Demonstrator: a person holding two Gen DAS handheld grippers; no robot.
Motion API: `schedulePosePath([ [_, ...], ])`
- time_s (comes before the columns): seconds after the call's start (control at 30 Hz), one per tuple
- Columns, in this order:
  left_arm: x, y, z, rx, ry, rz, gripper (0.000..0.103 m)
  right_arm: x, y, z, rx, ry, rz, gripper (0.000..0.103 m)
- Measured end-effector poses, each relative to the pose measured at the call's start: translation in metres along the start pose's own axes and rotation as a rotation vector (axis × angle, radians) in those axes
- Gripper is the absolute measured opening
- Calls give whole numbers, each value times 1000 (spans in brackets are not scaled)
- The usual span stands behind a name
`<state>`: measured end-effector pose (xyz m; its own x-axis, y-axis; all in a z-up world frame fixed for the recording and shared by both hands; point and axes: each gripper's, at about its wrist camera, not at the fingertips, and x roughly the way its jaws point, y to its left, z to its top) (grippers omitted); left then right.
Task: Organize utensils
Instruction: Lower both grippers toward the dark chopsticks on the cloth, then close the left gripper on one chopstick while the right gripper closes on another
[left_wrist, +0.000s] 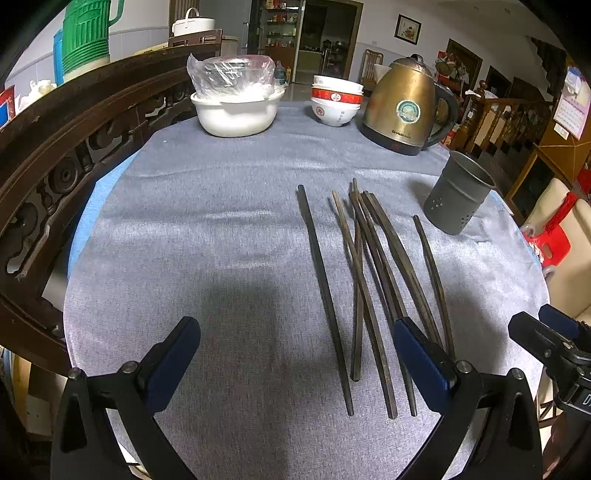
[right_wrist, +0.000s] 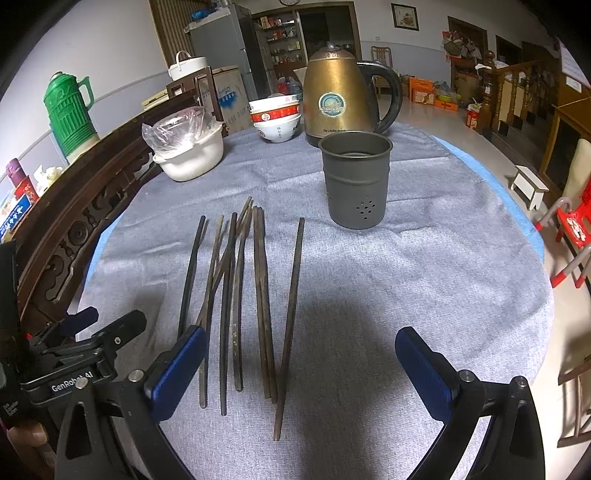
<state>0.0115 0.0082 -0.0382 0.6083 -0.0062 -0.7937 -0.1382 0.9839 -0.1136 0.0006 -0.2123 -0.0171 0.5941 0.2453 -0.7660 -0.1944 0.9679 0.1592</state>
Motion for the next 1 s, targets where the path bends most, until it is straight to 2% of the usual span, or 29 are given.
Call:
schedulePosePath([
  [0.27,1,5,-1,-17,1,5,103,3,-4,0,5,12,-6,103],
  [0.43,9,21,-5,-61,33,17,103,23,-14,8,16,89,-19,103],
  [0.53,11,28,-8,-86,41,19,103,40,-17,19,25,127,14,102],
  [0.6,11,31,-9,-92,47,19,103,55,-20,31,50,169,31,89],
  [0.63,12,32,-9,-95,48,22,103,62,-21,36,59,187,41,75],
  [0.67,12,34,-9,-99,48,23,103,71,-22,42,72,215,55,66],
  [0.8,12,41,-7,-124,54,16,103,107,-17,63,85,303,65,52],
  [0.87,12,44,-6,-130,56,17,103,120,-16,69,93,332,59,37],
  [0.93,14,45,-2,-137,64,21,103,132,-15,73,92,361,54,37],
  [1.0,17,45,4,-138,75,17,103,143,-13,74,79,390,54,29],
])
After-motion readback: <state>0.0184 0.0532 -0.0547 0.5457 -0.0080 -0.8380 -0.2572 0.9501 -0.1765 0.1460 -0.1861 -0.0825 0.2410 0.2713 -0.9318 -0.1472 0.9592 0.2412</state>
